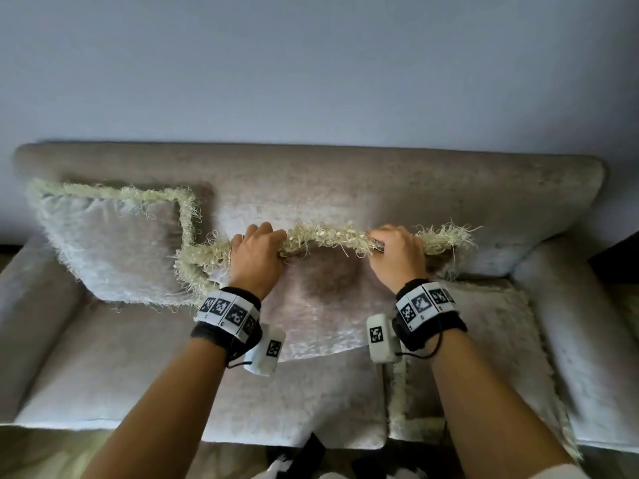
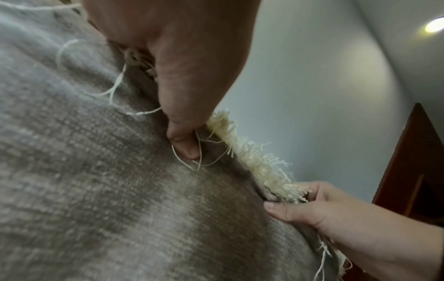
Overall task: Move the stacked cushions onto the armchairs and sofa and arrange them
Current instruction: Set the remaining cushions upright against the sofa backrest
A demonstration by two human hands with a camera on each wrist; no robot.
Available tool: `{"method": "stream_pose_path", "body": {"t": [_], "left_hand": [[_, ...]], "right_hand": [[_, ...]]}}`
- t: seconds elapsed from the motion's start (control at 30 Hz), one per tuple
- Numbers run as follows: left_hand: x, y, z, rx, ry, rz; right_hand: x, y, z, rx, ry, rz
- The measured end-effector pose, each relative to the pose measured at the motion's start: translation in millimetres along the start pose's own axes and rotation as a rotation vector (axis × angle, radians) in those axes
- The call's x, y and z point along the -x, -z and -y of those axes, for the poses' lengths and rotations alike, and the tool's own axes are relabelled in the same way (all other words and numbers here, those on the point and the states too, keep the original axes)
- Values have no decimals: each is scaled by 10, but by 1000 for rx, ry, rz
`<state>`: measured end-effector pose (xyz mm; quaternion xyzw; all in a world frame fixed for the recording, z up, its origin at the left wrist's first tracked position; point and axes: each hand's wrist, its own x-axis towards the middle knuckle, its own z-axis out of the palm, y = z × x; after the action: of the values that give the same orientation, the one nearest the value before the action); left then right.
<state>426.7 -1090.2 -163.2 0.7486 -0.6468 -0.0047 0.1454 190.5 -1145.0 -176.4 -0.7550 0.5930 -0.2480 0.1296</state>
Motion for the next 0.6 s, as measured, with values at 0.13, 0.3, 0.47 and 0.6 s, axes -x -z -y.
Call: {"method": "stream_pose_path", "body": {"t": [0.13,0.3,0.47,0.6], "left_hand": [[-163,-18,410,31,-53,63],[-397,-148,740,48,-79,78],[-598,-486,1050,71,-63,123],[-835,-746,1190,103,-23,193]], "right_hand": [[-18,-295,264,9,-80,29],[-220,-540,463,33,-126,59],[-454,-912,493,29,-115,133],[-649,-1168,439,47,-126,208]]}}
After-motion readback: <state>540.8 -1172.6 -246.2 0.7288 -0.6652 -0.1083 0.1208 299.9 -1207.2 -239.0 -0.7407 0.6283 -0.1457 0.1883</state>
